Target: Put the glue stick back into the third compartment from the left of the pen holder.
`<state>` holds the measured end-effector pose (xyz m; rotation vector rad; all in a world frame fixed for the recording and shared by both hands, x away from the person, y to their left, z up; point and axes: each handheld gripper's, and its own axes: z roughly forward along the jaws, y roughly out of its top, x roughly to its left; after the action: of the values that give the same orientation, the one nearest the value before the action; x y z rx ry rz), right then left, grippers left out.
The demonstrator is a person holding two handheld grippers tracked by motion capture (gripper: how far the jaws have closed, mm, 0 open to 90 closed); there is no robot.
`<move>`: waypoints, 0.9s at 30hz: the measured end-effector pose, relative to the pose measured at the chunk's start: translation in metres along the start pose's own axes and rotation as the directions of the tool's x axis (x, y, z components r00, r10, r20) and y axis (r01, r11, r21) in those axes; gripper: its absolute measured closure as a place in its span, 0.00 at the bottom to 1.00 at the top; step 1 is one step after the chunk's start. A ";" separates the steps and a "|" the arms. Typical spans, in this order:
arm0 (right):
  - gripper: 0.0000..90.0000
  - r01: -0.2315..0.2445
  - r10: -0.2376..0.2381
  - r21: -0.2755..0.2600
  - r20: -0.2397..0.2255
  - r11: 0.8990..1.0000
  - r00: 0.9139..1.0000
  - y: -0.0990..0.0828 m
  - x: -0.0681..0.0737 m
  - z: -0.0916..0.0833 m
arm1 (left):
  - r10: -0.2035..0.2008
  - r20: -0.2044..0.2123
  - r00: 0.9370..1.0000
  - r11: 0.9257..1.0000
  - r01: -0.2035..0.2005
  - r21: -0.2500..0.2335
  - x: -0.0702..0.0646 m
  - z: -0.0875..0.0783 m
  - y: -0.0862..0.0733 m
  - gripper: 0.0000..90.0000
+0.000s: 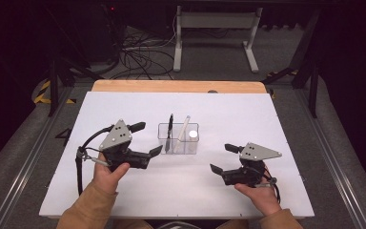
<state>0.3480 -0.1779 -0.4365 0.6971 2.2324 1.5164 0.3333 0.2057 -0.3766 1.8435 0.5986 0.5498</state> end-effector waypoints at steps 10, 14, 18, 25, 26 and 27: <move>0.13 -0.006 0.006 -0.015 0.010 1.000 1.000 -0.007 -0.002 -0.009 | -0.012 0.012 1.000 0.999 0.012 0.037 0.010 -0.012 -0.038 0.12; 0.13 -0.009 0.009 -0.016 0.015 1.000 1.000 -0.009 -0.004 -0.011 | -0.005 -0.001 1.000 0.999 0.005 0.047 0.010 -0.016 -0.051 0.12; 0.13 -0.005 0.005 -0.016 0.016 1.000 1.000 -0.012 -0.004 -0.011 | -0.021 0.000 1.000 0.999 0.021 0.046 0.012 -0.019 -0.063 0.12; 0.13 -0.013 0.014 -0.024 0.012 1.000 1.000 -0.014 -0.007 -0.012 | -0.026 -0.025 0.999 0.998 0.027 0.049 0.011 -0.025 -0.083 0.13; 0.13 -0.014 0.014 -0.027 0.010 1.000 1.000 -0.015 -0.007 -0.012 | -0.023 -0.030 0.999 0.999 0.024 0.047 0.010 -0.026 -0.087 0.13; 0.13 -0.014 0.014 -0.027 0.009 1.000 1.000 -0.016 -0.008 -0.012 | -0.022 -0.036 0.999 0.998 0.024 0.050 0.010 -0.027 -0.089 0.13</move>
<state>0.3446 -0.1962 -0.4465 0.7118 2.2005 1.5442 0.3116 0.2577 -0.4512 1.8755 0.6619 0.5576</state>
